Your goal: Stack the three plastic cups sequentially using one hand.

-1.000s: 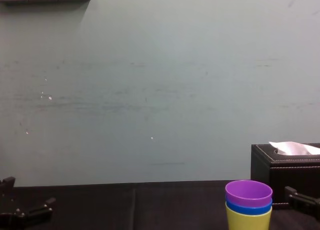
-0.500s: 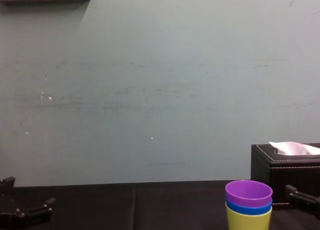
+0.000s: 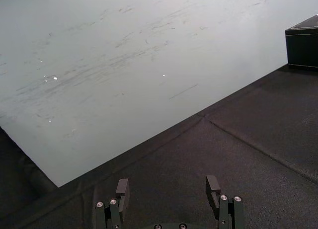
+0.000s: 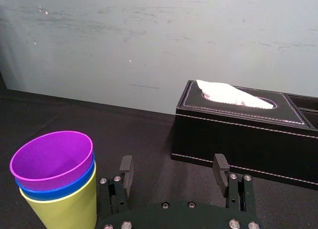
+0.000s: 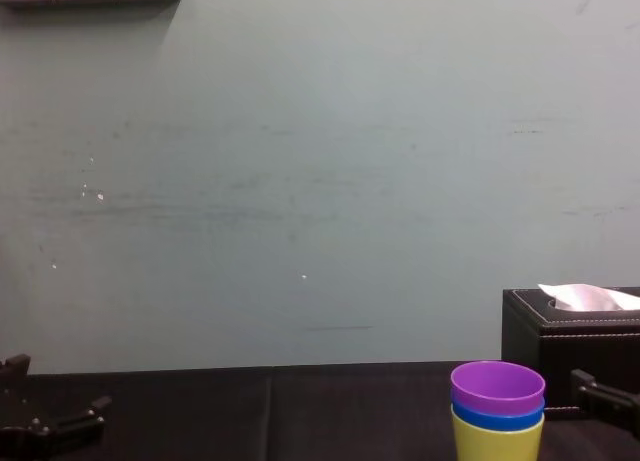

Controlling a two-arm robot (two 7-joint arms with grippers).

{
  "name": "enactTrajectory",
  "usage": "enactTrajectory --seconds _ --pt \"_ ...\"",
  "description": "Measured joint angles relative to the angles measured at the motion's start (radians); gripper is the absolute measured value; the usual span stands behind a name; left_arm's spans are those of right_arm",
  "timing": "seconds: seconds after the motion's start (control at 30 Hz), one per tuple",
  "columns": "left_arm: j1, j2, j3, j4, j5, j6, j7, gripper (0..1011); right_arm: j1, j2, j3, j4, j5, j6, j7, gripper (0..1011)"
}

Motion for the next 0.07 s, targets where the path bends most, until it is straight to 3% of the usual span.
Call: enactTrajectory --seconds 0.07 --pt "0.0 0.0 0.0 0.0 0.0 0.0 0.0 1011 0.0 0.0 0.0 0.0 0.0 0.0 0.0 1003"
